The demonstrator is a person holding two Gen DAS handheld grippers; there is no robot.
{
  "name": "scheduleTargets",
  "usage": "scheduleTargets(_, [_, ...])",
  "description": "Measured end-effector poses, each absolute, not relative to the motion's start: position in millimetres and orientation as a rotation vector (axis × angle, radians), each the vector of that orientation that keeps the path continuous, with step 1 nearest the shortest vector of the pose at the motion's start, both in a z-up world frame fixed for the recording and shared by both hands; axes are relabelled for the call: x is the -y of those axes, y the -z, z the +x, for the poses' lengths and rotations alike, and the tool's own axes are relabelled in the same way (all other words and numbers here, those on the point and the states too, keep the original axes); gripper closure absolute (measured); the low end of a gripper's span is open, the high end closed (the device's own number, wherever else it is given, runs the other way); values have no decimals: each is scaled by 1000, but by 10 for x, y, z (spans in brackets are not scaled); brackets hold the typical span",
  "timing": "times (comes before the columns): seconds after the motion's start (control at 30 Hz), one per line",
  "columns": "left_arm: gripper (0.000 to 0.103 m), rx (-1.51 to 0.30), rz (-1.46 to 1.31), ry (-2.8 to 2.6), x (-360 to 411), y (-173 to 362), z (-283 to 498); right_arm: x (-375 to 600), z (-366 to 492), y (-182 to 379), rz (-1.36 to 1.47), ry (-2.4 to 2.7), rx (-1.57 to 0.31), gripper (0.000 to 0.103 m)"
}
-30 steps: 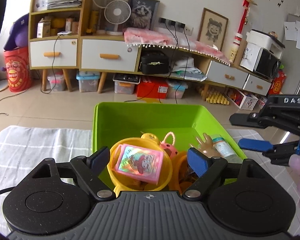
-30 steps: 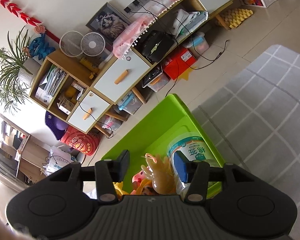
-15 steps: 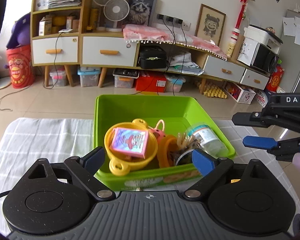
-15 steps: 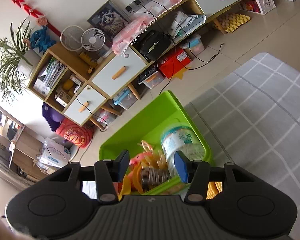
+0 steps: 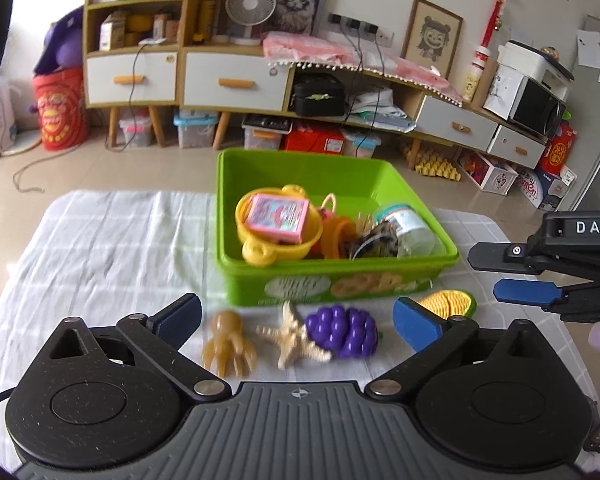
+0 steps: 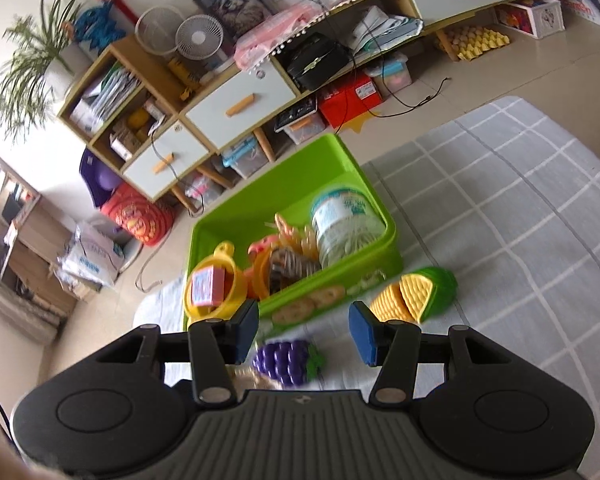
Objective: Organize rigid objects
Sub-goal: 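Withdraw both grippers from the bin toward the remaining toys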
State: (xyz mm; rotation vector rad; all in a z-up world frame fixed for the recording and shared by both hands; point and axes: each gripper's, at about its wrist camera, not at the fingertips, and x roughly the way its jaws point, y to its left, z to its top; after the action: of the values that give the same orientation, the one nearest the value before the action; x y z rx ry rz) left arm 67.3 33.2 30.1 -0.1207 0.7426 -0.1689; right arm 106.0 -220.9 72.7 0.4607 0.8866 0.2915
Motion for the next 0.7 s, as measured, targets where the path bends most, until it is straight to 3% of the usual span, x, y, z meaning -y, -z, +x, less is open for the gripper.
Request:
scheduleTargets(0.23, [2, -777, -92, 160, -409, -221, 542, 2166, 811, -586, 394, -331, -892, 57])
scheduleTargets(0.7, [2, -857, -37, 134, -672, 55, 304, 2124, 628, -269, 284, -355, -1015, 50])
